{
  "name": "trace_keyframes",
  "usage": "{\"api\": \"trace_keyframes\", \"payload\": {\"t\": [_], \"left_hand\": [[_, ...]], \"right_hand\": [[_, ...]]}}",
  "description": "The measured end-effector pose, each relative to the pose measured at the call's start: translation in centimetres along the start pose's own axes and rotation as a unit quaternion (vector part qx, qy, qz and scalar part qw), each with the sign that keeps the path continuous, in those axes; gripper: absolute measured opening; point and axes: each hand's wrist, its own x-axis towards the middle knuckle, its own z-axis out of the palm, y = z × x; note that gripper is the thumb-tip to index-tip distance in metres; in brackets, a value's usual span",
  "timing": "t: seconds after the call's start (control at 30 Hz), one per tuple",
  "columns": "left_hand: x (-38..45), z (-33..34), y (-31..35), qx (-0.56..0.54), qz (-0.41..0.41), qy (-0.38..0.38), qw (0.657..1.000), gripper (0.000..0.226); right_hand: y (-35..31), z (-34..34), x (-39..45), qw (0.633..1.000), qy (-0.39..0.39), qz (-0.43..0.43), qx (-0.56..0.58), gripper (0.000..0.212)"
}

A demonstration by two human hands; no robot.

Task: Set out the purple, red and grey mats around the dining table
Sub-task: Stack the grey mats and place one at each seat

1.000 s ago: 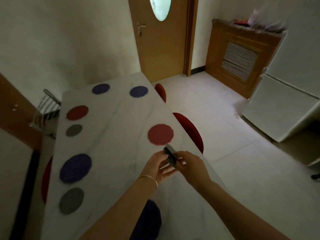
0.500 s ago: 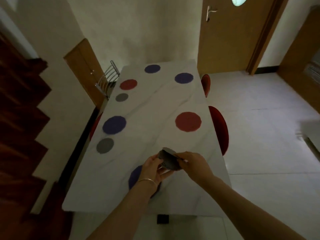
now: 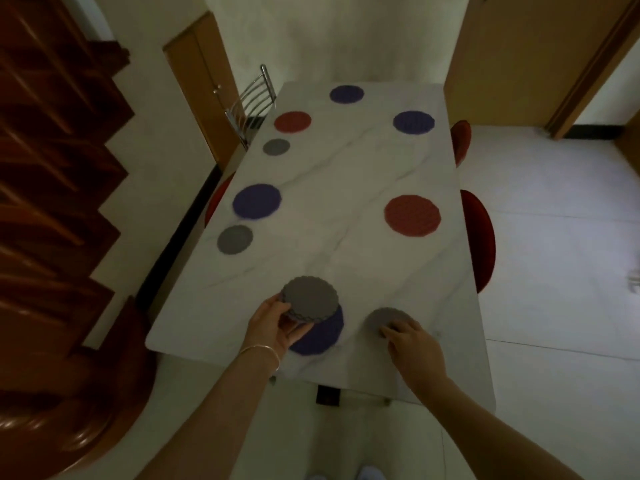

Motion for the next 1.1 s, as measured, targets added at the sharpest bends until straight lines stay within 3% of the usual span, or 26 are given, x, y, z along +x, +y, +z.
{"api": "trace_keyframes", "payload": {"t": [0.1, 0.4, 0.63, 0.7, 0.77, 0.87, 0.97, 1.1], "left_hand": [[-0.4, 0.1, -0.1, 0.011, -0.003, -0.010, 1.000, 0.038], [-1.5, 0.2, -1.0, 0.018, -0.005, -0.022, 1.000, 0.030], [-1.8, 0.2, -2.0, 0.028, -0.019, -0.014, 0.999, 0.024], [-1.9, 0.4, -1.9, 0.026, -0.021, -0.021, 0.999, 0.024], [-2.0, 1.0, -1.8, 0.027, -0.023, -0.028, 0.999, 0.023], [-1.8, 2.7, -2.1, 0.036, -0.035, -0.047, 0.998, 0.021], [-1.5, 5.9, -3.0, 0.068, -0.052, -0.084, 0.993, 0.028], [-1.8, 11.9, -5.1, 0.110, -0.068, -0.158, 0.979, 0.035]], "right_hand": [[0.3, 1.7, -0.7, 0.998, -0.058, 0.037, 0.001, 0.027], [0.5, 2.6, -1.1, 0.989, -0.149, 0.018, -0.004, 0.046], [0.8, 2.3, -1.5, 0.986, -0.167, 0.005, 0.009, 0.055], [0.4, 1.4, -1.5, 0.990, -0.121, 0.034, 0.063, 0.052], [-0.2, -0.1, -1.3, 0.989, -0.023, 0.055, 0.133, 0.049], [-1.6, -3.4, -0.4, 0.973, 0.087, 0.026, 0.213, 0.044], [-2.7, -6.7, 0.7, 0.970, 0.124, -0.002, 0.207, 0.043], [-0.3, -10.1, 0.8, 0.979, 0.097, 0.014, 0.177, 0.042]]}}
